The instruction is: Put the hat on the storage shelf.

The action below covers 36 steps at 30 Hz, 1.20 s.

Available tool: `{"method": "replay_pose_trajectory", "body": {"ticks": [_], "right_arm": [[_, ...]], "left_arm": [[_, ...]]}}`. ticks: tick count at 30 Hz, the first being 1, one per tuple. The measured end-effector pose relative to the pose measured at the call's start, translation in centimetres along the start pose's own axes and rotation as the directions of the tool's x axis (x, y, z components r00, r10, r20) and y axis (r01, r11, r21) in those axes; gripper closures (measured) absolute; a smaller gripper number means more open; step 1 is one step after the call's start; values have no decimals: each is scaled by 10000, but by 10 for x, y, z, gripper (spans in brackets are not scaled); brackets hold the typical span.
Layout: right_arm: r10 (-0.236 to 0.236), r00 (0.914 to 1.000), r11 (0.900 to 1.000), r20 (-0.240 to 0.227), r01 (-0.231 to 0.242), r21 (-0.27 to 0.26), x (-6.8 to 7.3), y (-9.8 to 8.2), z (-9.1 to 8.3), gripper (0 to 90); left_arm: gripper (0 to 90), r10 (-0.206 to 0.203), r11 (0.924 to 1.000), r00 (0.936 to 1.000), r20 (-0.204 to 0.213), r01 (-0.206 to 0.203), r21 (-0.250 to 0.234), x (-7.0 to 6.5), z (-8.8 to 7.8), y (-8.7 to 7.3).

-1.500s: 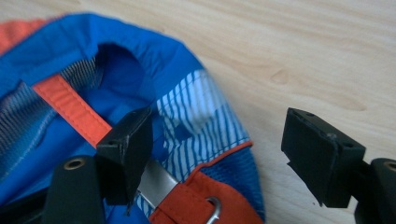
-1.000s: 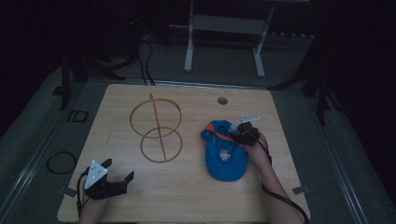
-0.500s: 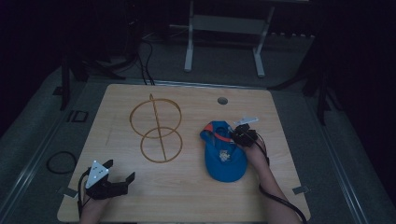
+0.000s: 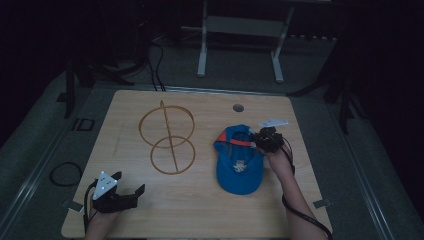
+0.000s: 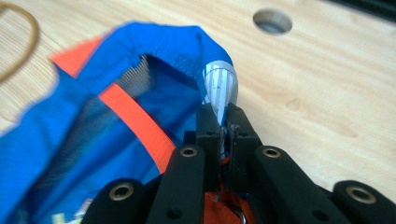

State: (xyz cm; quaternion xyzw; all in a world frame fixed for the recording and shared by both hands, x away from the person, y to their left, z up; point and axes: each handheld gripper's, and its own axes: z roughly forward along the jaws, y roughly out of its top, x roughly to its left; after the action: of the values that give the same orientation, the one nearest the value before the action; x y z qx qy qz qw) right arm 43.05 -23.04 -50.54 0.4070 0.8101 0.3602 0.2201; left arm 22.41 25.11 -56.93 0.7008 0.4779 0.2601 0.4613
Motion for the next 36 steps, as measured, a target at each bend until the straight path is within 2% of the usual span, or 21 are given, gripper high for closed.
{"method": "replay_pose_trajectory", "body": {"ticks": [4, 10, 18, 22, 25, 29, 31, 32, 33, 34, 36], "right_arm": [[-30, 9998, 9994, -216, 23, -352, 4, 11, -16, 862], [-443, 9984, 9940, -355, 405, -1020, 14, 29, -42, 864], [-826, 9941, 9775, -702, 671, -1999, 30, 56, -81, 865], [-934, 9938, 9666, -598, 761, -2448, 34, 65, -100, 865], [-1095, 9925, 9612, -549, 916, -2602, 35, 69, -111, 865], [-1144, 9923, 9600, -479, 980, -2622, 34, 72, -119, 866], [-1180, 9922, 9591, -393, 1036, -2633, 33, 74, -124, 866], [-1180, 9922, 9591, -393, 1036, -2633, 33, 74, -124, 866], [-1246, 9918, 9566, -300, 1121, -2689, 33, 77, -130, 865], [-1246, 9918, 9566, -300, 1121, -2689, 33, 77, -130, 865], [-1259, 9919, 9522, -167, 1161, -2825, 32, 81, -138, 866]], "left_arm": [[24, 113, 9998, 9999, 75, -114, 131, -2, 2, 0], [24, 152, 9998, 9999, 82, -153, 110, -2, 1, 1], [24, 63, 10000, 9996, 292, -65, 70, -6, 0, 6], [24, -122, 9993, 9992, 371, 108, 368, -14, -3, 12], [24, 52, 9997, 9987, 508, -64, 238, -21, -6, 20], [24, 238, 9996, 9962, 839, -224, -171, -28, -15, 35], [24, 518, 9980, 9943, 934, -480, -422, -32, -23, 48], [24, 518, 9980, 9943, 934, -480, -422, -32, -23, 48], [25, 713, 9959, 9935, 890, -659, -628, -35, -29, 59], [25, 713, 9959, 9935, 890, -659, -628, -35, -29, 59], [25, 917, 9926, 9914, 937, -835, -882, -39, -36, 80]]}}
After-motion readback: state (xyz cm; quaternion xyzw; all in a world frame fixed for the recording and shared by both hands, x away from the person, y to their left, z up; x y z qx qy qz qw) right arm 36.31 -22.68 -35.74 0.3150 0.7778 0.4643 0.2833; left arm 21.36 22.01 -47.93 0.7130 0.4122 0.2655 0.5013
